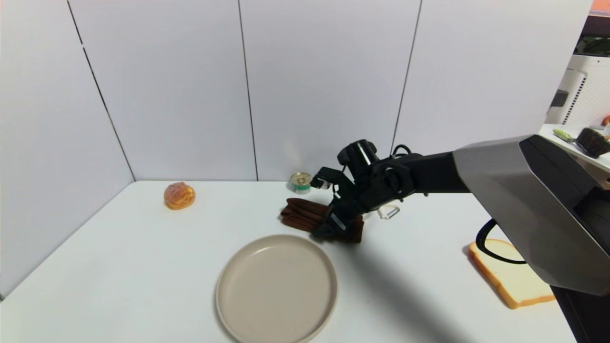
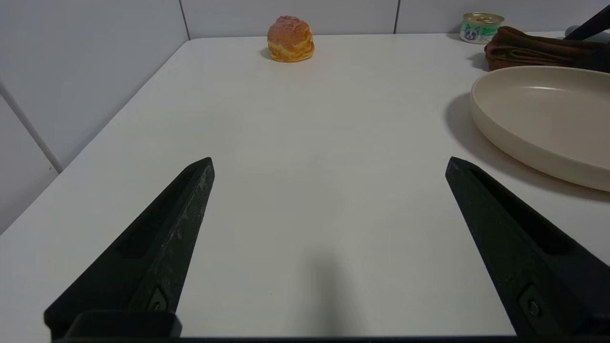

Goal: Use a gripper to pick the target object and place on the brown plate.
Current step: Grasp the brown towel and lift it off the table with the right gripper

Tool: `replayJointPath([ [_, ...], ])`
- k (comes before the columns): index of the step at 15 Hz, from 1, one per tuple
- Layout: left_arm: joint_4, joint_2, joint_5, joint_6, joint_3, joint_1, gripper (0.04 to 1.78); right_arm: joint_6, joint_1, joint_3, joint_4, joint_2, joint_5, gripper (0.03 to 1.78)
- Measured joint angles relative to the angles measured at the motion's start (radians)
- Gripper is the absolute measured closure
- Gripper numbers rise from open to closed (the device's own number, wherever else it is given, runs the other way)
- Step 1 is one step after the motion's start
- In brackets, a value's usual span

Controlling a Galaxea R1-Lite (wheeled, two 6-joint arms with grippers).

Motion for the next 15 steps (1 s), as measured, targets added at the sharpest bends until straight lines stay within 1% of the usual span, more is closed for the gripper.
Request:
replayJointPath([
  [2,0.000,0.000,0.000,0.000,0.000,0.000,0.07,0.001,0.000,0.000,0.001,0.000,-0.002,0.11],
  [3,0.000,0.000,0.000,0.000,0.000,0.000,0.07,0.001,0.000,0.000,0.001,0.000,-0.003,0.22],
  [5,0.000,0.000,0.000,0.000,0.000,0.000,0.07,0.002,0.000,-0.002,0.002,0.000,-0.004,0.56],
  [6,0.000,0.000,0.000,0.000,0.000,0.000,0.07,0.002,-0.001,-0.002,0.001,0.000,-0.006,0.70],
  [9,0.000,0.000,0.000,0.000,0.000,0.000,0.07,0.002,-0.003,-0.002,0.003,0.000,-0.006,1.03],
  [10,0.000,0.000,0.000,0.000,0.000,0.000,0.07,0.002,-0.005,-0.001,0.006,0.000,-0.006,1.45],
  [11,0.000,0.000,0.000,0.000,0.000,0.000,0.07,0.003,-0.006,0.000,0.010,-0.001,-0.006,1.60],
  [15,0.000,0.000,0.000,0.000,0.000,0.000,0.07,0.011,-0.010,0.002,0.014,-0.018,-0.008,1.60],
])
